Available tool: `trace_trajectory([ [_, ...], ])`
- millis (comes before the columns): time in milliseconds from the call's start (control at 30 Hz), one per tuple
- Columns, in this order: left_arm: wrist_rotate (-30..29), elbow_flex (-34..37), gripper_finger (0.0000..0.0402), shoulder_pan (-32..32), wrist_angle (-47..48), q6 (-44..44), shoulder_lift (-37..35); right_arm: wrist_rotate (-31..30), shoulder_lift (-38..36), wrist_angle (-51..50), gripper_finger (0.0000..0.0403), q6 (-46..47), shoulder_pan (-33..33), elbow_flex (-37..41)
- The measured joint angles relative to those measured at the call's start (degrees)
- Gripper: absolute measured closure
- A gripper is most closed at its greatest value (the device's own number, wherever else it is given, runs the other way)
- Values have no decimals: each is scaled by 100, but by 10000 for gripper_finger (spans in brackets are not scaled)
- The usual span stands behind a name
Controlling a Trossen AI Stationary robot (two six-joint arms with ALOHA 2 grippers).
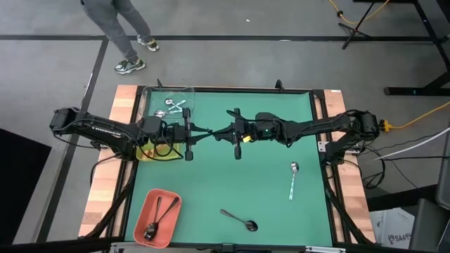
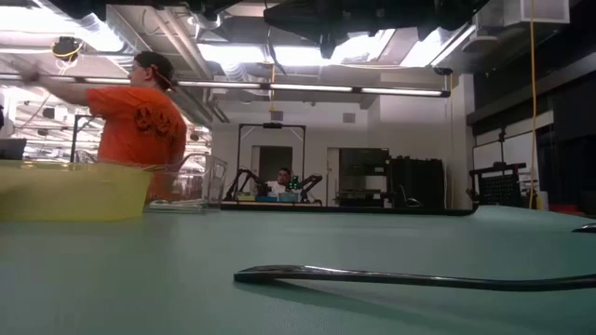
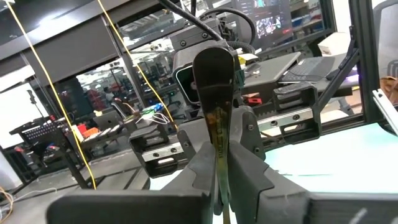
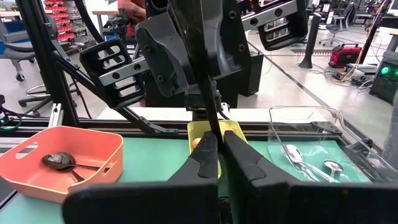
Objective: Sort silverware by color (type)
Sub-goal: Put the black spoon into the orange bin
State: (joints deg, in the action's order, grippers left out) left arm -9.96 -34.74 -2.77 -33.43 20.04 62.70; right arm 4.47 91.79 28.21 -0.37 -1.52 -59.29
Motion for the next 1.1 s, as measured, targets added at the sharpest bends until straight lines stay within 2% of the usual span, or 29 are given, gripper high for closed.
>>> trace_trajectory([
  [467, -2, 0, 381, 1, -7, 4, 0, 0, 0, 0, 400, 5, 0, 0],
  [833, -11, -1, 381, 3, -26, 19, -2, 2, 0, -20, 325, 14, 2, 0],
  [1100, -11, -2, 381, 3, -22, 11, -2, 2, 0, -52, 311, 12, 2, 0],
])
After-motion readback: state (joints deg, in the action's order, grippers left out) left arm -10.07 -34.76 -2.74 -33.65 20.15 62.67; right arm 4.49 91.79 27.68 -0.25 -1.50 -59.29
